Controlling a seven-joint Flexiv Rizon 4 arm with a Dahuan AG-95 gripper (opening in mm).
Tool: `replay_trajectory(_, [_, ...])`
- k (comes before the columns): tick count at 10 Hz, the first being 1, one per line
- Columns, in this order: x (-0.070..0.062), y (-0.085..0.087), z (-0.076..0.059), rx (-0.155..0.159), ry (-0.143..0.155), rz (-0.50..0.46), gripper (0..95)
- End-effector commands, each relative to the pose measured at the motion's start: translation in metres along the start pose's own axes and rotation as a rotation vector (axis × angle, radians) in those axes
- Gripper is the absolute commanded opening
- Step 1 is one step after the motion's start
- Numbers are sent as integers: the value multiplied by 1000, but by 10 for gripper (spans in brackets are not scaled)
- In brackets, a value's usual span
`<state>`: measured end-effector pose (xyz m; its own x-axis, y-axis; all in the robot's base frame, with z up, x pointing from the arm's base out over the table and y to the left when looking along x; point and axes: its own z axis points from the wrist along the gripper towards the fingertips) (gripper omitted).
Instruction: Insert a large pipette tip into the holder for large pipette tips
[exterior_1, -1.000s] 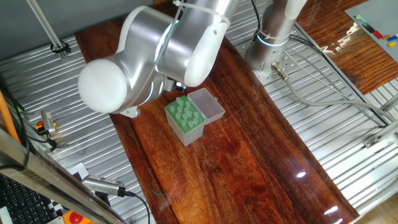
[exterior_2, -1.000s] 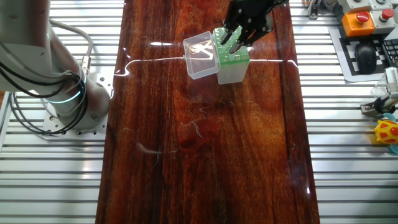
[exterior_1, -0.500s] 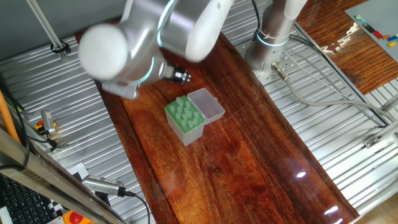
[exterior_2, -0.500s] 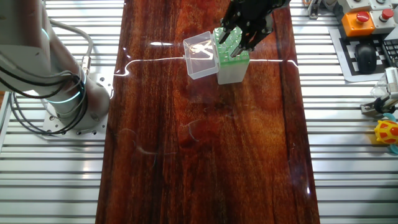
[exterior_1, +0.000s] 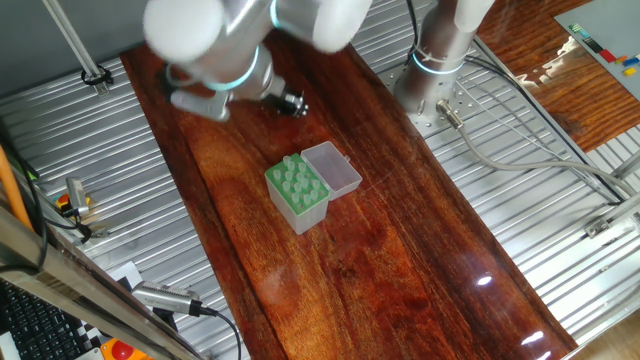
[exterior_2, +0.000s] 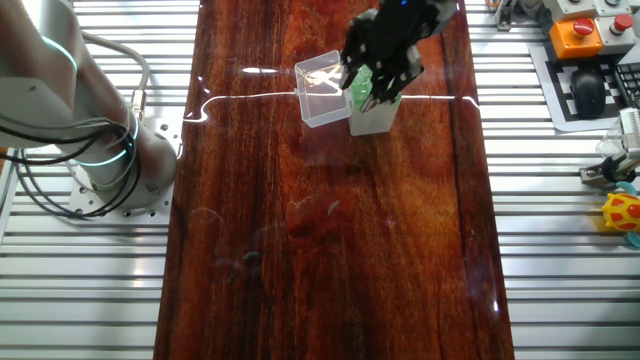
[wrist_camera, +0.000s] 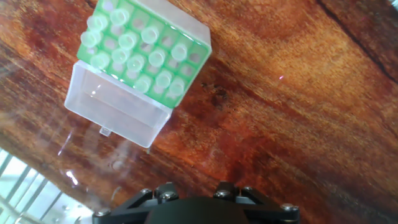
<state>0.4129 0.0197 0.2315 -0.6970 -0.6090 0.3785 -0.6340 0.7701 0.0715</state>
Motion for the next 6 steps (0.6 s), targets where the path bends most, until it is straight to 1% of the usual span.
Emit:
replay_trajectory(1, [6,-3,3,4,-114,-3,380])
replay_trajectory(2, [6,-3,3,-4,-140,4,380])
replay_trajectory(3, [6,-3,3,-18,-170,40,380])
replay_trajectory(5, [6,-3,3,3,-201,90,380])
replay_trajectory(6, [6,-3,3,17,-222,104,380])
